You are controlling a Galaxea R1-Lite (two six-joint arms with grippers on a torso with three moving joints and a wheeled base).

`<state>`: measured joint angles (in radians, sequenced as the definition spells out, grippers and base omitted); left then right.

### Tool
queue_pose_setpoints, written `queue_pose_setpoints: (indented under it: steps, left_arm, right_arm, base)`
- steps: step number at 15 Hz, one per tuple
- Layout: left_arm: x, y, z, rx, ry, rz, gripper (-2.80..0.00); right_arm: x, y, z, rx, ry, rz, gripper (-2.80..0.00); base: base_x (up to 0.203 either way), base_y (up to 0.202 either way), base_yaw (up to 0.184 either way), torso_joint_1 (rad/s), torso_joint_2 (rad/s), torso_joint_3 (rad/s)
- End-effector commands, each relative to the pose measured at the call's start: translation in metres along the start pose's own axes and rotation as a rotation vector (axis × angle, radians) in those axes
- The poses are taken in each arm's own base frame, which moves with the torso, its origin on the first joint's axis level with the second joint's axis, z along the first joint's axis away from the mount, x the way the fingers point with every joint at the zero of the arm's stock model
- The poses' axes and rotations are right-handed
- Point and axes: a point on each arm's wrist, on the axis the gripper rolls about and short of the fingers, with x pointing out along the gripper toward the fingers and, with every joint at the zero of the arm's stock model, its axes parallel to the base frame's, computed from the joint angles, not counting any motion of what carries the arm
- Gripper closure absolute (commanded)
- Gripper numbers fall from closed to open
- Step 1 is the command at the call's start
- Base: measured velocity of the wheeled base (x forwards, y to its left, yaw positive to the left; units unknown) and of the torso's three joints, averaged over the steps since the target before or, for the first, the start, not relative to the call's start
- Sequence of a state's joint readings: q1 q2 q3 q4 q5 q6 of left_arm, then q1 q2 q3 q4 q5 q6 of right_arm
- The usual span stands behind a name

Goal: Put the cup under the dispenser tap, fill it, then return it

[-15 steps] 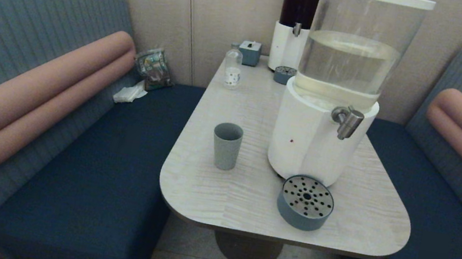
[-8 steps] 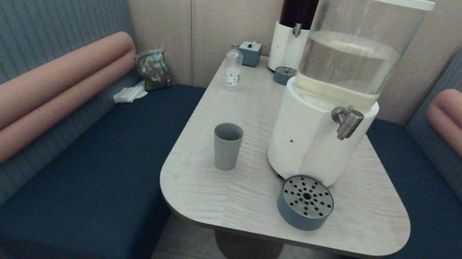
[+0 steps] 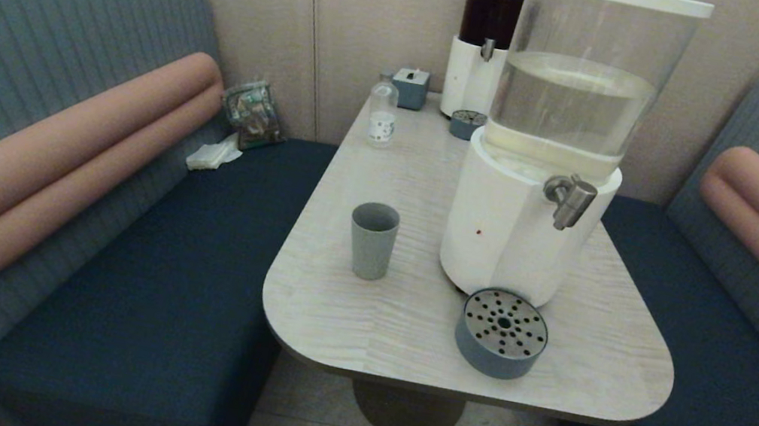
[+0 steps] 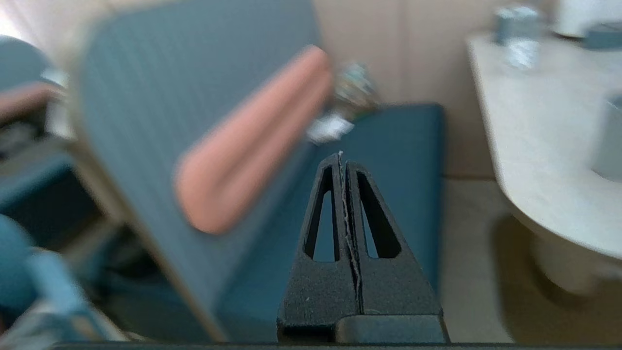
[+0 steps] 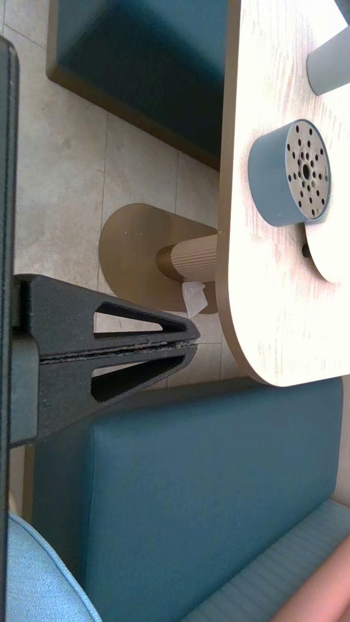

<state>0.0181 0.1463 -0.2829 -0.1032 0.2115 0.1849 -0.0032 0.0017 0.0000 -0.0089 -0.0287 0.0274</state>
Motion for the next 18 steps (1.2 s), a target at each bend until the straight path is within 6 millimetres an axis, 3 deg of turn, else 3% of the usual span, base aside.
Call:
queue_pose_setpoints:
  steps: [1,5,8,12,18]
  left_arm:
    - [-0.005,-0.003,-0.018,-0.005,0.004,-0.043,0.0]
    - [-0.012,-0.01,-0.051,-0.095,0.028,-0.151,0.0]
    - [-0.009,-0.017,-0.08,-0.178,0.141,-0.184,0.0]
    - [-0.011,-0.019,-0.09,-0.172,0.238,-0.207,0.0]
    - [-0.01,-0.019,-0.09,-0.189,0.23,-0.205,0.0]
  right_arm:
    - [0.0,0.0,0.0,0.0,0.0,0.0,0.0]
    - [0.0,0.0,0.0,0.0,0.0,0.0,0.0]
    - [0.0,0.0,0.0,0.0,0.0,0.0,0.0]
    - [0.0,0.0,0.0,0.0,0.0,0.0,0.0]
    - [0.0,0.0,0.0,0.0,0.0,0.0,0.0]
  base:
    - [0.0,0.0,0.0,0.0,0.0,0.0]
    - [0.0,0.0,0.0,0.0,0.0,0.0]
    - [0.0,0.0,0.0,0.0,0.0,0.0]
    - [0.0,0.0,0.0,0.0,0.0,0.0]
    - [0.0,0.0,0.0,0.0,0.0,0.0]
